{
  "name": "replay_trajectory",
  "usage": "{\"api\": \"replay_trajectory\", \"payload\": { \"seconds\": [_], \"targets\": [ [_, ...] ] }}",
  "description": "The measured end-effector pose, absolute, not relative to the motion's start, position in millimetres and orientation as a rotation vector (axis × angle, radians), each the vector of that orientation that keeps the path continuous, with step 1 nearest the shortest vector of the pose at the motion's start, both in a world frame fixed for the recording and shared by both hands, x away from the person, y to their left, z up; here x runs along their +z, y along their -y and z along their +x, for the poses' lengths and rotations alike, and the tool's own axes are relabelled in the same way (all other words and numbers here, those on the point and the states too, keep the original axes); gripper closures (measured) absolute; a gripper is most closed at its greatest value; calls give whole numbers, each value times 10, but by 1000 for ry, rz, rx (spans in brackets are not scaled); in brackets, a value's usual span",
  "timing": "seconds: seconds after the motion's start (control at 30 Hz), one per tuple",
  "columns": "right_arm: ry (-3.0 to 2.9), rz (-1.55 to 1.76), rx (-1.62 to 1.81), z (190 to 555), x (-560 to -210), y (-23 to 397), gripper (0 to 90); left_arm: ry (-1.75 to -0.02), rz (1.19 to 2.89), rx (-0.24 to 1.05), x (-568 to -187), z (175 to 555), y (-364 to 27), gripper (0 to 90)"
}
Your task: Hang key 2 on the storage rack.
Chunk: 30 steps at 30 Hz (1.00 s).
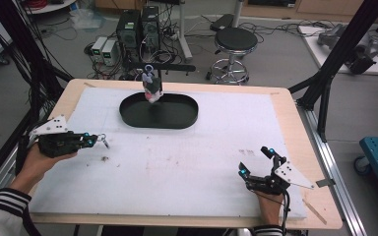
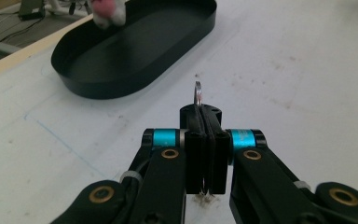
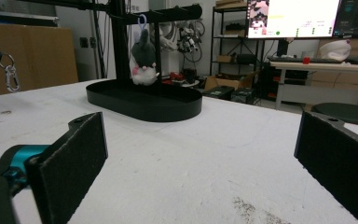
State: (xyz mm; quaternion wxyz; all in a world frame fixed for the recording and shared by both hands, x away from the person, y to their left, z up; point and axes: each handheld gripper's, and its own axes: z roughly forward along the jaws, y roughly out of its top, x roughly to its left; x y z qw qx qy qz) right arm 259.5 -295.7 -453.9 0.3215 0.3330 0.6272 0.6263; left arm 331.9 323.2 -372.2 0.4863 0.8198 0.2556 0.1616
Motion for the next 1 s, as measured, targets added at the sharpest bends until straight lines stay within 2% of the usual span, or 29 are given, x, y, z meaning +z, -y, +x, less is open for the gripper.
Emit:
{"api": "replay_trajectory", "payload": {
  "seconds": [0.47, 1.0],
  "targets": [
    [-1647, 873, 1644, 2597, -4539, 2957, 18, -676, 1802, 349, -3520, 3374, -3266, 881],
    [-1646, 873, 1646, 2597, -4540, 2958, 18, -654, 1755, 402, -3087, 3625, -3132, 881]
  ]
}}
